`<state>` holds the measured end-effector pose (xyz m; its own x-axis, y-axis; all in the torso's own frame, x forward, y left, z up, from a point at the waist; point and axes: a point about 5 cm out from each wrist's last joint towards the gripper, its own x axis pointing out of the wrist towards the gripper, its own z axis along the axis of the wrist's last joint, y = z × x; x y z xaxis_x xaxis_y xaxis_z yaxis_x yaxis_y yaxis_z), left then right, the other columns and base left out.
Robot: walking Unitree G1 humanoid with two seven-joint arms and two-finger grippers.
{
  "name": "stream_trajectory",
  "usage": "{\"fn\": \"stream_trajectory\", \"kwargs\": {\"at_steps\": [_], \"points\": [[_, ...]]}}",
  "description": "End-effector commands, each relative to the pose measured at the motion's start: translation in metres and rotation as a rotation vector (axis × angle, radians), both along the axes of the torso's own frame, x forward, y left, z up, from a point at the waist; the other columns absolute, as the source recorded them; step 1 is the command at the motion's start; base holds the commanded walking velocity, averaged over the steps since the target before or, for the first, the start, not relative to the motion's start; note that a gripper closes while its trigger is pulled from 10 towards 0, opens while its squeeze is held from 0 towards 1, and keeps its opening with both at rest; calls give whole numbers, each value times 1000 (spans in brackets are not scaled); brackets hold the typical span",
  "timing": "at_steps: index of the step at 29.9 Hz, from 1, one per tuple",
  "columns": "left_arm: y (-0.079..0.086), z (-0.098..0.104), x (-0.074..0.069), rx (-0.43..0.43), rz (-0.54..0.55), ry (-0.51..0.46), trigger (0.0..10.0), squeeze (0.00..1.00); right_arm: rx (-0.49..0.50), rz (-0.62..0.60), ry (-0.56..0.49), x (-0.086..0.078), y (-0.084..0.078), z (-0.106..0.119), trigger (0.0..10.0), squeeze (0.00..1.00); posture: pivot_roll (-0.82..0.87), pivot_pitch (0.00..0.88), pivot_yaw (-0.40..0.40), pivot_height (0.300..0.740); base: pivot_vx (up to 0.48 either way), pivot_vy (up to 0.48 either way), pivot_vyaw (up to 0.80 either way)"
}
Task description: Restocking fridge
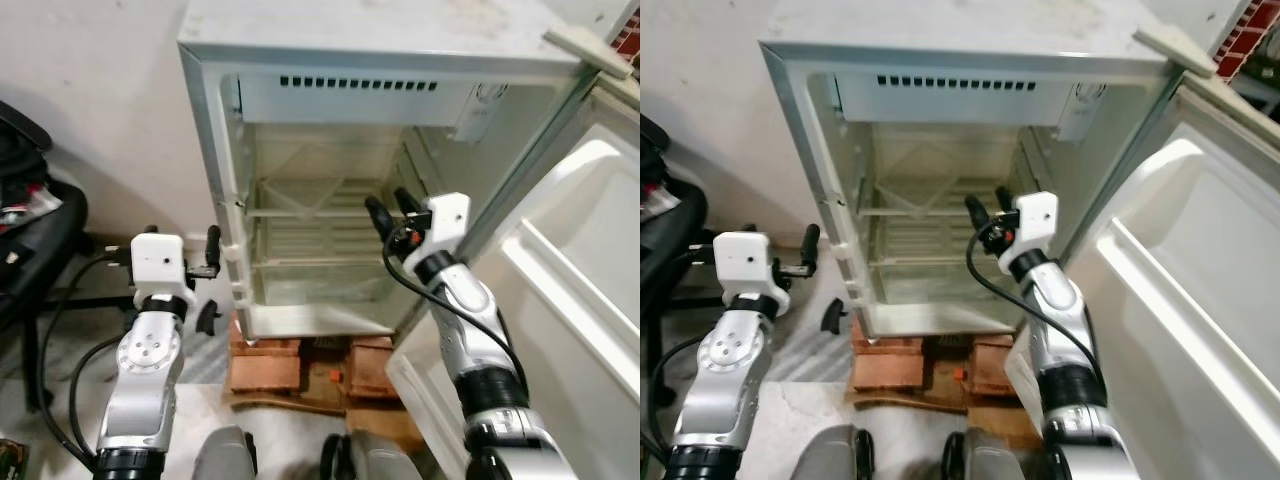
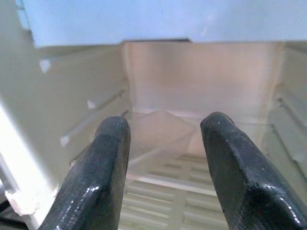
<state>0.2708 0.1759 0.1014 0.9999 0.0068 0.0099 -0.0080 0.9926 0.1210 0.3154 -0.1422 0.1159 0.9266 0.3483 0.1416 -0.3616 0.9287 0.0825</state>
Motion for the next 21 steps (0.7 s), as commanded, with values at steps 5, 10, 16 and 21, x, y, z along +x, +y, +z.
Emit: {"fn": "stream_trajectory", "kwargs": {"at_steps": [5, 10, 16, 21], "points": [[-12, 0, 7, 17, -62, -16, 10000, 0, -67, -43, 22, -20, 0, -3, 10000, 0, 15, 0, -22, 740, -146, 0, 0], [-15, -2, 10, 5, -84, -16, 10000, 0, -86, -81, 7, -29, -3, -1, 10000, 0, -6, 0, -26, 740, -298, 0, 0], [-7, -1, 12, 13, -49, -35, 10000, 0, -38, -179, -27, -31, -20, 12, 10000, 0, 18, 0, -75, 740, -306, 0, 0], [7, -7, 2, 2, 5, -13, 10000, 0, -53, -126, 0, -37, -12, 8, 10000, 0, 26, 0, -88, 740, -305, 0, 0]]}}
